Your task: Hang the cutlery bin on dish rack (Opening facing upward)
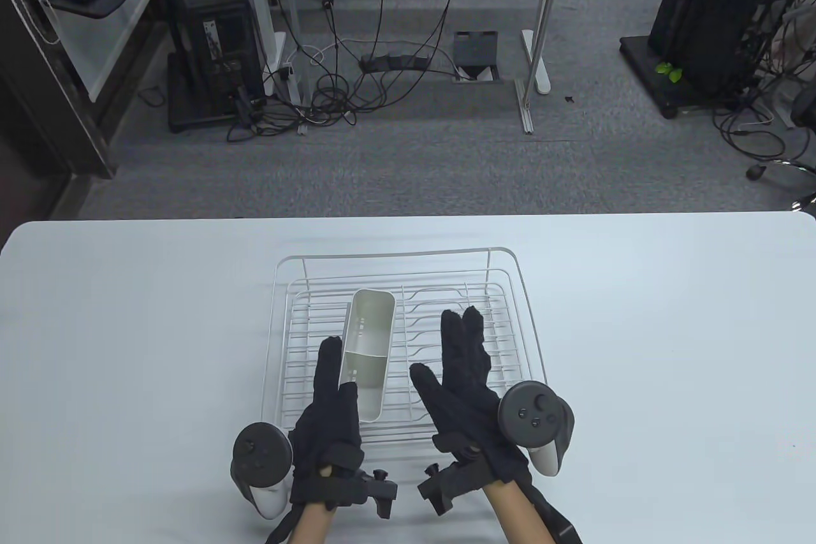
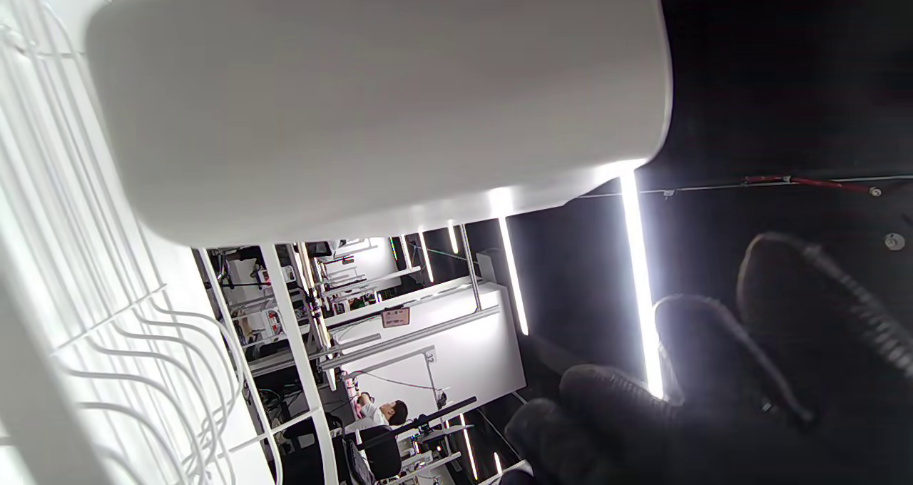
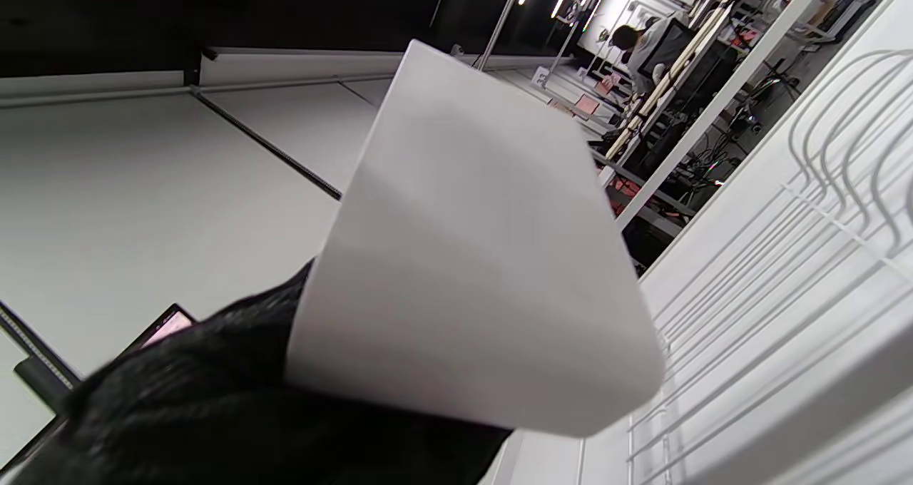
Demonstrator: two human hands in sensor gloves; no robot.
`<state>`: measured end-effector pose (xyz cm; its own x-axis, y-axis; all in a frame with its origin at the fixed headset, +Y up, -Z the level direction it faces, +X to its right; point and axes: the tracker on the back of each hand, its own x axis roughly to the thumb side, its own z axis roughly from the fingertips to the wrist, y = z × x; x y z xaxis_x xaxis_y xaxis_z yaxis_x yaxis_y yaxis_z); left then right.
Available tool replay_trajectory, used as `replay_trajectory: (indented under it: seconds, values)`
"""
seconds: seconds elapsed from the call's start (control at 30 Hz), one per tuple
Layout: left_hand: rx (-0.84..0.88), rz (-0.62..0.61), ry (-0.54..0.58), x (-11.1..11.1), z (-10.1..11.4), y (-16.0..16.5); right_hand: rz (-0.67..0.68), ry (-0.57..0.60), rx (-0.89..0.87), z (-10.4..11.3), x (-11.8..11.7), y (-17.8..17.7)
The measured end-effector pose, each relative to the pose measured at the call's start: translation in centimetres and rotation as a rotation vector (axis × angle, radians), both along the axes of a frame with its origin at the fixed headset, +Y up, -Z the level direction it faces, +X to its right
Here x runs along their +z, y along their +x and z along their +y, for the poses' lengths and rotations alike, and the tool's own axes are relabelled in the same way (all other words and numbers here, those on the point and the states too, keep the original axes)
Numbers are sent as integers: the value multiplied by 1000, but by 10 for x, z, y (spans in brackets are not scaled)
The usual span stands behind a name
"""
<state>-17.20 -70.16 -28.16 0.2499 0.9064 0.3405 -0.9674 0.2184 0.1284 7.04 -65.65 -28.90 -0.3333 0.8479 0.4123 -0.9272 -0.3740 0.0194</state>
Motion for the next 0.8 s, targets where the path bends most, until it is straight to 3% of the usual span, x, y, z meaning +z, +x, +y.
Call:
replay_trajectory:
  seconds: [0.23, 0.8]
  values:
    - [-58, -11, 23, 2, 1, 9, 87, 11, 51, 4, 8, -20]
    - [-176, -24, 116, 10, 7, 26, 61, -2, 148, 2, 8, -30]
